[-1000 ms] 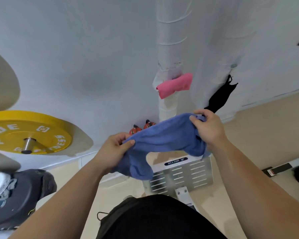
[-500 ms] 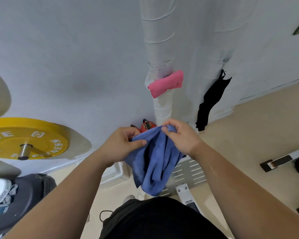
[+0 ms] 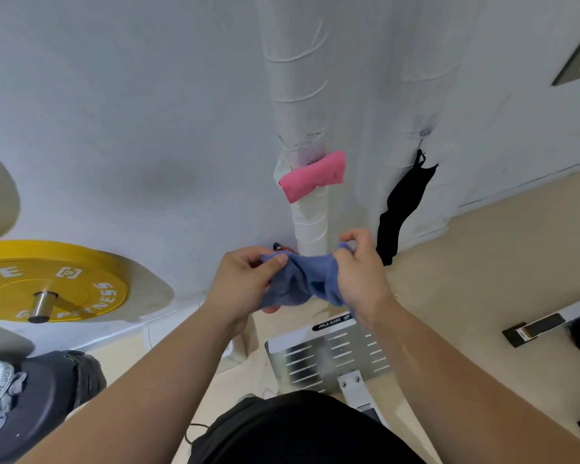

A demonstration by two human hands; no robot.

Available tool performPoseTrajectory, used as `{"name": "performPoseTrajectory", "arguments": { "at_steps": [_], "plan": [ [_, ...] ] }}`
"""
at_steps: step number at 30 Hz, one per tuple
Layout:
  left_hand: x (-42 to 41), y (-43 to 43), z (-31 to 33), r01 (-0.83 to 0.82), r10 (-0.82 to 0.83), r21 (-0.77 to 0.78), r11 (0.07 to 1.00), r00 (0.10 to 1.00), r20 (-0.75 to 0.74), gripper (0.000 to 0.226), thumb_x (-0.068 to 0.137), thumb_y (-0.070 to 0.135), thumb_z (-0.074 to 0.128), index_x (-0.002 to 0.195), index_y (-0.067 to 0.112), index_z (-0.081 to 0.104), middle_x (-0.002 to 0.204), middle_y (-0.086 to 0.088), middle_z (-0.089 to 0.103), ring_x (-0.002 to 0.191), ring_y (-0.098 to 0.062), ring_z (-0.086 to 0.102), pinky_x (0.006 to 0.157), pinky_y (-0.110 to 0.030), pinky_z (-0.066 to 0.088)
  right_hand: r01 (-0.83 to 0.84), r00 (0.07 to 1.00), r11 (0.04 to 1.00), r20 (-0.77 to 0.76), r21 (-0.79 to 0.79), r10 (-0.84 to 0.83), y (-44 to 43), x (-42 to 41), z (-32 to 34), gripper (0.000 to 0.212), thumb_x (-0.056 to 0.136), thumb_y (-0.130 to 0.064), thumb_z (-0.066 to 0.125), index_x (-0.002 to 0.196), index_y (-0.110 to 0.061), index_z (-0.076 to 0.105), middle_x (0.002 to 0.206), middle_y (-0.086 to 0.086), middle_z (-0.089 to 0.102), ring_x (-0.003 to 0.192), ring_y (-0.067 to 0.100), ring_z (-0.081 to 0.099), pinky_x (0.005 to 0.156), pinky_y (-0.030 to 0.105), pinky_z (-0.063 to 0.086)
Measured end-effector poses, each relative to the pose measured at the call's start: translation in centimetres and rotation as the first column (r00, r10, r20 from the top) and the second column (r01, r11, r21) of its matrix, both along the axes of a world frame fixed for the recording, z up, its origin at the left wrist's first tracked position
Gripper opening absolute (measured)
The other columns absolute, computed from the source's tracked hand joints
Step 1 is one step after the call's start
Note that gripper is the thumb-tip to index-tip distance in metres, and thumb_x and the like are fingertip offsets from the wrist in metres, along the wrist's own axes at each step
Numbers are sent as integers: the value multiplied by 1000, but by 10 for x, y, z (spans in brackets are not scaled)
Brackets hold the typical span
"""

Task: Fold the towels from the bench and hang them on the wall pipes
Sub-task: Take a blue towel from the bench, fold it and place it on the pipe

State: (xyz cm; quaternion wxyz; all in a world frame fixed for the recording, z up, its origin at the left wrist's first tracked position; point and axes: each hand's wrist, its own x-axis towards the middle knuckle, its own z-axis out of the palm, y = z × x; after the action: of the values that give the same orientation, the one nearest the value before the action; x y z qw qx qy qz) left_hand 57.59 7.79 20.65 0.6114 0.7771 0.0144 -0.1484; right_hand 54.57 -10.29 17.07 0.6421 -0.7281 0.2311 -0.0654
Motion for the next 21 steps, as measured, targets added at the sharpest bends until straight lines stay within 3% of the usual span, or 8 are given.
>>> {"name": "performPoseTrajectory", "arguments": {
  "at_steps": [2,3,5,8,10,14,18,21],
  "plan": [
    [-8,-14,3,-13,11,-45,999,999,-38,13,94,12,69,87,5,77,84,-26,72,73,-22,63,71,-39,52,-58,997,995,56,86,53,17,-10,12,22,97,-4,44,96,-24,52,76,-9,59,64,-4,56,67,21,49],
    [-12,-20,4,-24,20,-74,997,998,-52,13,94,10,69,86,4,77,76,-19,72,68,-19,62,68,-32,50,-100,993,986,80,133,90,25,-13,15,21,95,-5,46,94,-24,56,82,-4,64,70,-3,62,72,20,52],
    [-19,-27,8,-57,47,-136,989,996,-74,13,93,7,68,84,2,76,69,-7,72,63,-13,64,62,-23,51,-167,984,962,105,217,147,31,-16,15,19,89,-15,49,92,-27,63,97,7,73,95,17,71,90,35,56],
    [-18,-22,9,-84,67,-178,980,992,-103,16,95,11,67,89,0,77,86,-16,74,79,-19,67,72,-29,55,-240,970,882,127,406,206,25,-20,17,21,93,-14,47,101,-18,66,105,12,75,98,25,71,85,36,56],
    [-18,-17,9,-65,42,-192,979,992,-122,21,99,15,63,93,2,78,96,-22,76,85,-22,69,80,-33,56,-276,961,873,121,402,248,21,-22,14,23,100,-11,44,106,-14,66,103,11,75,95,21,71,81,32,57],
    [-26,-12,9,6,-30,-150,989,987,-156,30,104,14,52,94,6,79,91,-16,78,84,-19,71,80,-32,55,-355,933,928,101,113,345,17,-22,8,6,100,-15,56,98,-18,60,83,16,71,76,21,67,79,44,57],
    [-32,-9,6,13,-42,-161,987,984,-175,28,105,13,51,104,4,78,108,-28,73,94,-29,69,94,-45,54,-314,925,913,132,-261,356,10,-23,6,12,91,-21,72,84,-23,62,77,-4,53,69,2,51,69,14,42],
    [-35,-7,6,8,-39,-171,985,983,-180,30,106,14,49,109,2,76,109,-26,73,107,-41,69,102,-53,51,-307,887,845,189,-439,421,7,-22,9,17,93,-24,69,80,-27,58,90,-7,53,87,4,54,79,15,39]
  ]
}}
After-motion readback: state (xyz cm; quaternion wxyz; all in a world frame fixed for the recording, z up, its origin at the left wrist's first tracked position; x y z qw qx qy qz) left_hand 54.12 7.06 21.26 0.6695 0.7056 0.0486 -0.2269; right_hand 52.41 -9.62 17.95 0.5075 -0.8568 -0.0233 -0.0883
